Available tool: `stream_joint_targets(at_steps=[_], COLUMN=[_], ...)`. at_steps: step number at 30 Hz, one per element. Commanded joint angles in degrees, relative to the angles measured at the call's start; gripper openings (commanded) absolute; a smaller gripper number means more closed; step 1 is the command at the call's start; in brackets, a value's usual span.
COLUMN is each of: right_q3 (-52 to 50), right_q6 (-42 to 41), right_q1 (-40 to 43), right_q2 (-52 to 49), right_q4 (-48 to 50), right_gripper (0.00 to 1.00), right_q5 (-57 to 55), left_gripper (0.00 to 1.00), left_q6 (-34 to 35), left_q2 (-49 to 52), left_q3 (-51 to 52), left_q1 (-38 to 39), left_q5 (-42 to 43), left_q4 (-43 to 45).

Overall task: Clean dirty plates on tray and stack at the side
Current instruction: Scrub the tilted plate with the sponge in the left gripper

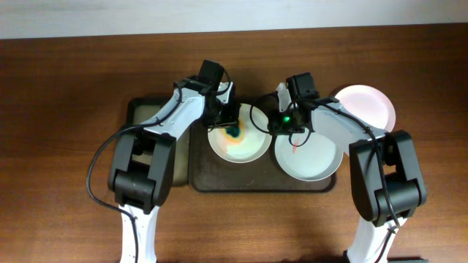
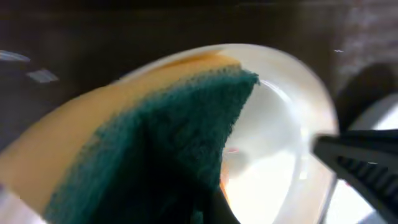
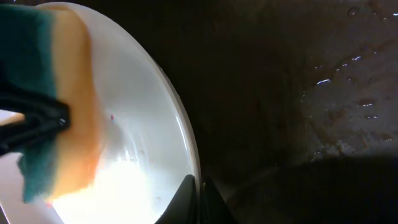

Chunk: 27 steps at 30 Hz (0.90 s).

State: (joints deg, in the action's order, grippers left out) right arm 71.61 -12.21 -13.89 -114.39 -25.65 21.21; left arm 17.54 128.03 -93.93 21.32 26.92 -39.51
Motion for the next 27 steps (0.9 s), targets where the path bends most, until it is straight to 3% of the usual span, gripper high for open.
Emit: stream_joint_targets(at_steps=[1,5,8,11,15,17,27], right_q3=[-0.33,-0.33,-0.33,-0.33,-0.33,-0.33,-0.33], right_q6=[-0.09,-0.07,-0.09,-0.09,-0.09,-0.09,-0.09], right_q1=[-1.14,-1.14,-1.14,-1.14,-1.14,-1.14,-1.14], right_q2=[-0.42,-0.42,-0.42,-0.42,-0.42,-0.42,-0.42], right_q4=[0.17,0.17,0.2,0.57,0.57,0.57,0.52], right_gripper=[0.04,0.04,0.04,0.04,0.04,0.04,0.04], right_q5=[2.32,2.32,2.32,2.32,2.34,2.32,2.32], left_gripper=[0.0,0.0,0.0,0.0,0.0,0.0,0.0], left_q6=[-1.16,-1.16,-1.16,-5.33,-8.26,-8.26,-8.26], left_q2=[3.15,3.04,1.27,-5.62,-10.58,-10.45,-10.45], left_q3=[1.2,-0.09,-3.63,-3.96,-3.93,-2.54,9.99], left_q1=[1.79,-0.46,-4.28,-5.46,-3.04,-1.14,0.92], left_q5=[12.24,21.22,26.16,13.73,-10.91,-16.57,-18.4], left_q4=[2.8,9.05,7.61,0.87,-12.26,-12.79,4.72])
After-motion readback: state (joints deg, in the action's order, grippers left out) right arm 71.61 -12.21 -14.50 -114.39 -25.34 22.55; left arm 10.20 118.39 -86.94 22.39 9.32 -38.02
